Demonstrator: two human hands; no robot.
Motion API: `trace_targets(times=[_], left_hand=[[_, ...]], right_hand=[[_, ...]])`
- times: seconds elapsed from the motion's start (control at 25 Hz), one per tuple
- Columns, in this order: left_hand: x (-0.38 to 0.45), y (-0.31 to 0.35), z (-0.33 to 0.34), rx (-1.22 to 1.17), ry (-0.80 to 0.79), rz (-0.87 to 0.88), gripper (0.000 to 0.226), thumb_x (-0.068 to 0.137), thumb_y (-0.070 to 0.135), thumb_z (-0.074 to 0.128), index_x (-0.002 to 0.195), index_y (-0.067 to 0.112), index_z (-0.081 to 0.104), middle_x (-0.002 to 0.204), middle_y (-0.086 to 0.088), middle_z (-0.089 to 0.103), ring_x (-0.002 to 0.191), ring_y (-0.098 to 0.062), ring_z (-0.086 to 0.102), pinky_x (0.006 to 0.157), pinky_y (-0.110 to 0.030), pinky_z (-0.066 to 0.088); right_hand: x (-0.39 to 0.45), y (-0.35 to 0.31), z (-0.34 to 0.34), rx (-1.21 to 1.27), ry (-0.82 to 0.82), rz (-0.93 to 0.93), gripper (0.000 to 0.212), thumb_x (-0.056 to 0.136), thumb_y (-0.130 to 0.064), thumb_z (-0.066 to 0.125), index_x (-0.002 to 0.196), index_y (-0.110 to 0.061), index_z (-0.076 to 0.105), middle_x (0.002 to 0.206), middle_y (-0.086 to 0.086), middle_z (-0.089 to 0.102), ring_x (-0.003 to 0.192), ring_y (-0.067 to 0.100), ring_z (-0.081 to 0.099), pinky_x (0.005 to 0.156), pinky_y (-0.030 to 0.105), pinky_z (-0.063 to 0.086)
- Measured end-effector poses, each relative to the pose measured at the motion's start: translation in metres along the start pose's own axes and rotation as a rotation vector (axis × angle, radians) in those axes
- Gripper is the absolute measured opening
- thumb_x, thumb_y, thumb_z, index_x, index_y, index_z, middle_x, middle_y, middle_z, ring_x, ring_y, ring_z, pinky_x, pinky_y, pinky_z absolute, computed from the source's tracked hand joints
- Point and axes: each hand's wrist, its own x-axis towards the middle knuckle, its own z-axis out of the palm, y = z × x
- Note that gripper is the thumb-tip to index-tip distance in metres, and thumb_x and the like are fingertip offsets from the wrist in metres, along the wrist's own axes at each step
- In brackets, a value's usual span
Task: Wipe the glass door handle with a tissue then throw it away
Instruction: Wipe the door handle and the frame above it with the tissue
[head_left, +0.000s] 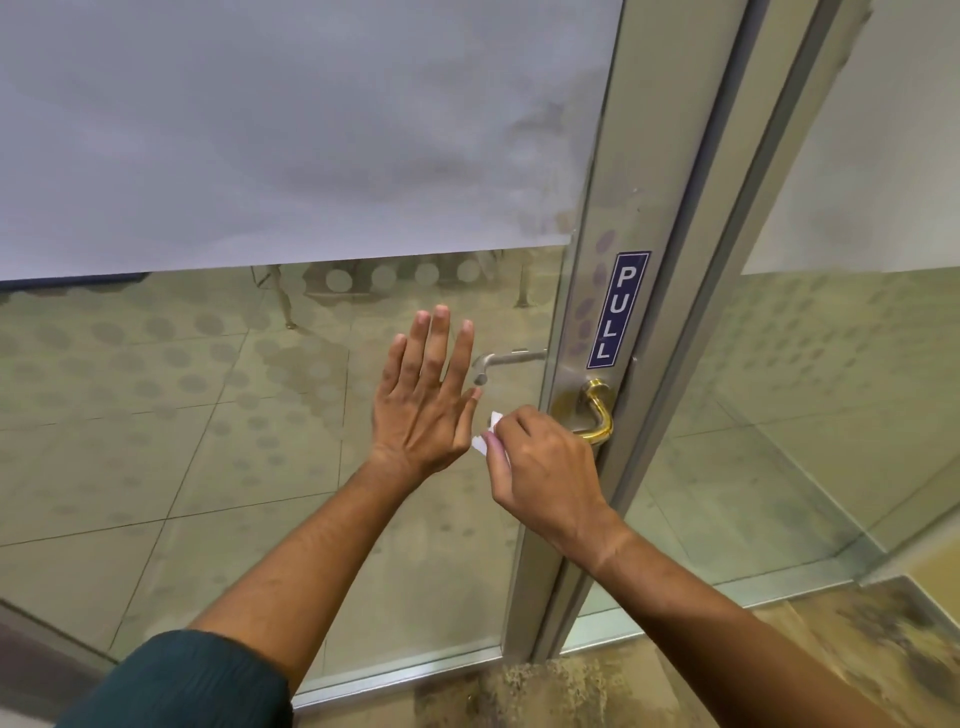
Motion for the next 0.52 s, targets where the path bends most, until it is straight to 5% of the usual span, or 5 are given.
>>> trace_targets(times=[0.16, 0.32, 0.52], left_hand=[[0.005, 0.001, 0.003, -0.031, 0.042, -0.011, 0.083, 0.097, 0.045, 0.04, 0.158, 0.012, -0.007, 0.163, -0.01, -0.027, 0.153, -0.024, -0.021, 0.125, -0.039, -0.01], [0.018, 0.005, 0.004, -0.033, 0.099, -0.033, 0.085, 0.096, 0.045, 0.042, 0.158, 0.011, -0.005, 0.164, -0.01, -0.025, 0.153, -0.023, -0.018, 0.125, -0.039, -0.01], [0.019, 0.005, 0.011, 0.053, 0.139, -0.026, 0.086, 0.095, 0.048, 0.041, 0.158, 0.01, -0.004, 0.164, -0.012, -0.024, 0.154, -0.024, -0.017, 0.125, -0.04, -0.009]], right_hand=[[0.001, -0.002, 0.005, -0.033, -0.038, -0.023, 0.013, 0.089, -0.018, 0.064, 0.098, -0.008, 0.065, 0.091, 0.011, 0.069, 0.073, 0.024, 0.066, 0.06, 0.032, 0.055], [-0.003, -0.002, 0.011, -0.173, -0.048, -0.045, 0.04, 0.084, -0.019, 0.073, 0.12, -0.002, 0.067, 0.114, 0.017, 0.071, 0.101, 0.028, 0.071, 0.081, 0.037, 0.058], [-0.014, 0.002, 0.011, -0.239, -0.087, -0.145, 0.058, 0.07, -0.014, 0.084, 0.123, 0.001, 0.065, 0.119, 0.021, 0.068, 0.109, 0.03, 0.067, 0.091, 0.04, 0.054]])
